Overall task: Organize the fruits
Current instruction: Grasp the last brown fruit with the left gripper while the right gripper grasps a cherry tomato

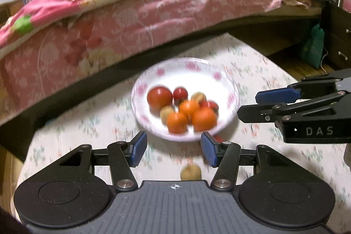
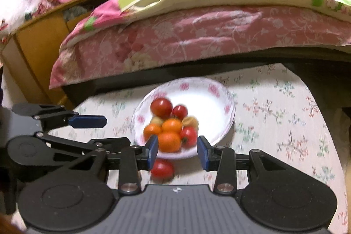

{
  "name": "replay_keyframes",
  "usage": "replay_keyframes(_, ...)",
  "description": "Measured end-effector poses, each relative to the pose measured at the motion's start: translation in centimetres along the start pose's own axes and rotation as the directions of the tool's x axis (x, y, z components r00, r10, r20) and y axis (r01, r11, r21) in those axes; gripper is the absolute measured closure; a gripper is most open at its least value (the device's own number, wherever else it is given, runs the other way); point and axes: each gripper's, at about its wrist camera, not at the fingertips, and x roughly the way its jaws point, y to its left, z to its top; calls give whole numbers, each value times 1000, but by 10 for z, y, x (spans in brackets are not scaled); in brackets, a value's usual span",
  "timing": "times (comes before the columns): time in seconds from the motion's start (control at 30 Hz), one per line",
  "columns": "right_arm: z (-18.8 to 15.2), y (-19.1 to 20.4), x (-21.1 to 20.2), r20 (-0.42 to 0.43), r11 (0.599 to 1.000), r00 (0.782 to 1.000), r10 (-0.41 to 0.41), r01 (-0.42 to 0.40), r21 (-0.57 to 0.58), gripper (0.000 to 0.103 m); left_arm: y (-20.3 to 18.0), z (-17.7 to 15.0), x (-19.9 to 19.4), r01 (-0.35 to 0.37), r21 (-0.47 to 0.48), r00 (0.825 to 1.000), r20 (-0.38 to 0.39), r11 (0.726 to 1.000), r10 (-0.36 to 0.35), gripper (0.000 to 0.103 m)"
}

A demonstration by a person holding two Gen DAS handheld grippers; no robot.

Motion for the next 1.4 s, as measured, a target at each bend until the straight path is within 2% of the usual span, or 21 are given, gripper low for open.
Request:
replay_keyframes(0.2,-20,22,3,-55,998,998,9,-13,-63,66,0,-24,-6,29,-23,999,-44,999,-30,41)
replay_keyframes(0.6,-30,22,41,-120,998,992,35,-41,-52,66,6,-41,10,52,-41,994,-92,998,-56,40)
replay_keyframes(0.97,-32,21,69,-117,996,993,9,-18,-82,64,5,-43,20,70,-28,991,-114,997,-72,39)
replay_keyframes(1.1,-33,21,67,-120,994,993,4,-17,-105,65,5,-43,24,79,-35,991,-106,996,-82,39)
replay_keyframes(1.17,-33,21,66,-120,994,993,10,-24,-108,71,5,-44,27,77,-37,991,-105,996,-80,39)
replay_keyframes(1.4,-30,14,57,-121,996,993,17,-27,-82,71,5,-43,35,77,-41,992,-98,996,-81,39)
